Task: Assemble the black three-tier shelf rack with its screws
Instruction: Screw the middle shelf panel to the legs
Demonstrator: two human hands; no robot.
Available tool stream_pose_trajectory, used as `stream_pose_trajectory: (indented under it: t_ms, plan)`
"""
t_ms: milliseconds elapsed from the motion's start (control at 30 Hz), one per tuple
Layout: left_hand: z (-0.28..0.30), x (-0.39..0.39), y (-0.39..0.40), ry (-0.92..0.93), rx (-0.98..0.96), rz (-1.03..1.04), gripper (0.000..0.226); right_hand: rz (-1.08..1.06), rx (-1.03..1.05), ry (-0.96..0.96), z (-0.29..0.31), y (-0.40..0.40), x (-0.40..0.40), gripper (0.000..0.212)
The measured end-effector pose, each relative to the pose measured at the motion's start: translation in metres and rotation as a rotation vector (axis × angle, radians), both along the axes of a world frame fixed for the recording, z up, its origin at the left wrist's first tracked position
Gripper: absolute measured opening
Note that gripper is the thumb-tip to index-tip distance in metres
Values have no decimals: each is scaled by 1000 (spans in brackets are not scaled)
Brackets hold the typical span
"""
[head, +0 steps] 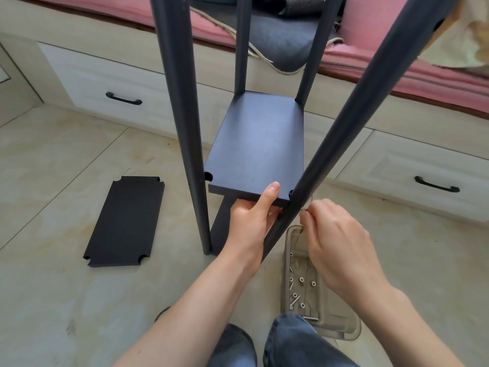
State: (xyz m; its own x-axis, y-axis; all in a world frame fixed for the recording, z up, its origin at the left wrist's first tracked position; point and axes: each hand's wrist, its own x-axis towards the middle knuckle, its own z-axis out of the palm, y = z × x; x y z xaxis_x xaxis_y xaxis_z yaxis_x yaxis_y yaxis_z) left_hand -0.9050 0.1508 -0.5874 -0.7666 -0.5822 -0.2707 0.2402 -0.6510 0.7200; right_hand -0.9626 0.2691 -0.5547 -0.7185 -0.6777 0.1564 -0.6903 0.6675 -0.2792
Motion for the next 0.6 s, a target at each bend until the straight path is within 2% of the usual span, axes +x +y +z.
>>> stream_pose_trajectory:
  t_ms: [100,167,200,233,333,367,400,500,600]
  plan:
    - [0,0,0,-5,-6,1,15,-12,-33,10,-4,0,2,25]
    - [-1,0,0,-11,-8,3,16,1,-89,-62,-8,-1,0,28]
    - [-1,-1,0,-13,-7,3,17,-22,-177,-187,-11,-3,-2,31]
    - [-1,-1,0,-17,-7,3,17,-71,-308,-392,-12,-6,-4,36]
    - [-1,-1,0,-36,-11,13,17,-236,-733,-1220,-9,-12,-5,46]
    - [-1,-1,0,-37,-12,15,17,-265,-765,-1330,-8,-12,-6,47]
    - [-1,-1,0,-34,-8,15,16,-272,-732,-1294,-9,-12,-7,49]
    - [1,0,0,-18,12,13,15,-181,-509,-771,-14,-8,-6,49]
    - [1,0,-1,-14,24,21,14,-82,-471,-492,-17,-2,-3,36]
